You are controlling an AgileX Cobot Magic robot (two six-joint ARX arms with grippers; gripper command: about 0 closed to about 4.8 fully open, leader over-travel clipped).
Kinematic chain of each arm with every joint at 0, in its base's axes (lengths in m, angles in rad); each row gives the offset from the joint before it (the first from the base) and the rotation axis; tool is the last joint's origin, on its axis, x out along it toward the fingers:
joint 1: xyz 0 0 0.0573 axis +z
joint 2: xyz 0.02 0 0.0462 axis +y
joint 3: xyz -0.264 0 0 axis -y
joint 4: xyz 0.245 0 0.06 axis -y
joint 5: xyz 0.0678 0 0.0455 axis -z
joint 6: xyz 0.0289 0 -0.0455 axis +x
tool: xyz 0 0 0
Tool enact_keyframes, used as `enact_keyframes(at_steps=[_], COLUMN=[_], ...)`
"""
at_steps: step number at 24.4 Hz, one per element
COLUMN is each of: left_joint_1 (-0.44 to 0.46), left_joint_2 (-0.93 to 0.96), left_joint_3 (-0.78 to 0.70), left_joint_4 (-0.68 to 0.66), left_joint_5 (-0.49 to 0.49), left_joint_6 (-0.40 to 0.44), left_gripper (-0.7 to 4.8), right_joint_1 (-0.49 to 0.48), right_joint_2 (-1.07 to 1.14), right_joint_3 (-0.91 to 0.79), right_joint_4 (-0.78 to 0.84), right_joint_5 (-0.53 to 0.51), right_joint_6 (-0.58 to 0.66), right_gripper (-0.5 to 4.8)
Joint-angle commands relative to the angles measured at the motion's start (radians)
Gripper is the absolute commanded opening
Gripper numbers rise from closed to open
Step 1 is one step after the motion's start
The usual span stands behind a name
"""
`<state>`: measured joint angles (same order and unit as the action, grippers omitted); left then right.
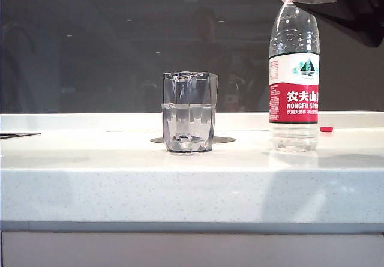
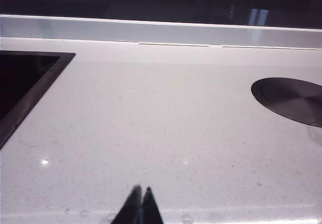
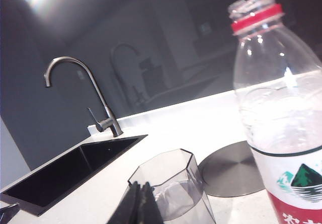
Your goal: Pick up the mineral water bottle on the table and pour water into the mug until it's half full.
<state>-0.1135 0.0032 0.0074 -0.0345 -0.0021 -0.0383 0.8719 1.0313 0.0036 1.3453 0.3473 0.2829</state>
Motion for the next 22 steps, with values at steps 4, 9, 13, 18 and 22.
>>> enact_keyframes(at_steps=[4,9,13,18,22], left_joint_1=[0.001,0.001,0.001,0.001,0.001], left_joint_2=[0.001,0.001,0.001,0.001,0.001], left_joint_3=[0.003,0.003,0.003,0.003,0.003], left_joint_4=[0.013,0.013,0.013,0.013,0.013], left_joint_5=[0.003,0.003,0.003,0.003,0.003], left_joint_6=[0.002,0.002,0.002,0.002,0.002], left_gripper=[-0.04,-0.04,-0.04,-0.04,-0.04], right_joint_1=[0.000,0.000,-0.002,-0.074,-0.217], right_joint_2=[-0.001,-0.001,-0.001,-0.061,-0.163], right_joint_3=[-0.003,-0.003,-0.003,-0.003,-0.003], right_joint_4=[-0.017,-0.089,-0.203,-0.404,-0.500], right_joint_5=[-0.016,-0.013,-0.006,0.014,-0.115], right_joint_6=[-0.003,-0.003,-0.201,-0.212,-0.200], right_gripper=[0.00,0.00,0.00,0.00,0.00])
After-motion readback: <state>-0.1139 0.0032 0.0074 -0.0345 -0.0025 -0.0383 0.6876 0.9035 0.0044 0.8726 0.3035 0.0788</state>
